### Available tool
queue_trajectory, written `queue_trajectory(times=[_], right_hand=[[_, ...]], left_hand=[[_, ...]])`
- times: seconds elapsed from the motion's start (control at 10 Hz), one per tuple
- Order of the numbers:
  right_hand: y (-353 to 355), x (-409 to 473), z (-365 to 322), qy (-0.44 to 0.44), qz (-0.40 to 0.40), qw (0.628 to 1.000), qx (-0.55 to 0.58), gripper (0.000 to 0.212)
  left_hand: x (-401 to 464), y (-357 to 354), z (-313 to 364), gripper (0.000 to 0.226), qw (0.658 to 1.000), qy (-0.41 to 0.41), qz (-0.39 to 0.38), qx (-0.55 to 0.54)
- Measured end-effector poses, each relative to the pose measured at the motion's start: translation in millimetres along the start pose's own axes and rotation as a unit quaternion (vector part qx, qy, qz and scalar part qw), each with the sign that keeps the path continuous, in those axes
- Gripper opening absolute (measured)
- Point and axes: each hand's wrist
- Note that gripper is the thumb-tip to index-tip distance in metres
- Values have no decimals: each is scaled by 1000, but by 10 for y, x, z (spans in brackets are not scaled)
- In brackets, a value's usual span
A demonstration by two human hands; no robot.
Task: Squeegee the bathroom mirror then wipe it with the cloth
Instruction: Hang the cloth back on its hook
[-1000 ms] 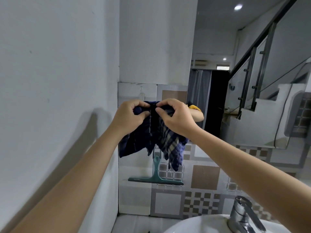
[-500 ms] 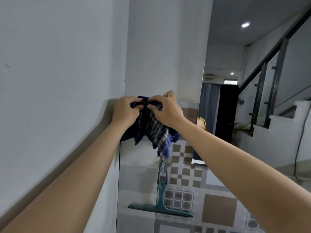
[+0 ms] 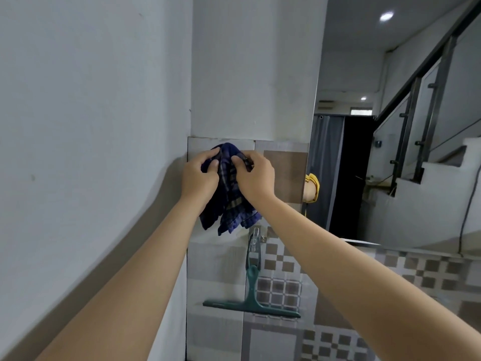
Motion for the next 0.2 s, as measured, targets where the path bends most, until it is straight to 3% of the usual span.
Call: queue_trajectory(times=[0.2], right_hand=[[571,-307,-242,-46,23,998,-46,42]], left_hand=[[-325,168,-6,40,998,8,25,63]])
Point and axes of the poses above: each hand's wrist, its own x-axis towards the middle knuckle, its own y-axis out of the back of the hand, z = x × y, and after that the axes turned 9 degrees about z, right-handed
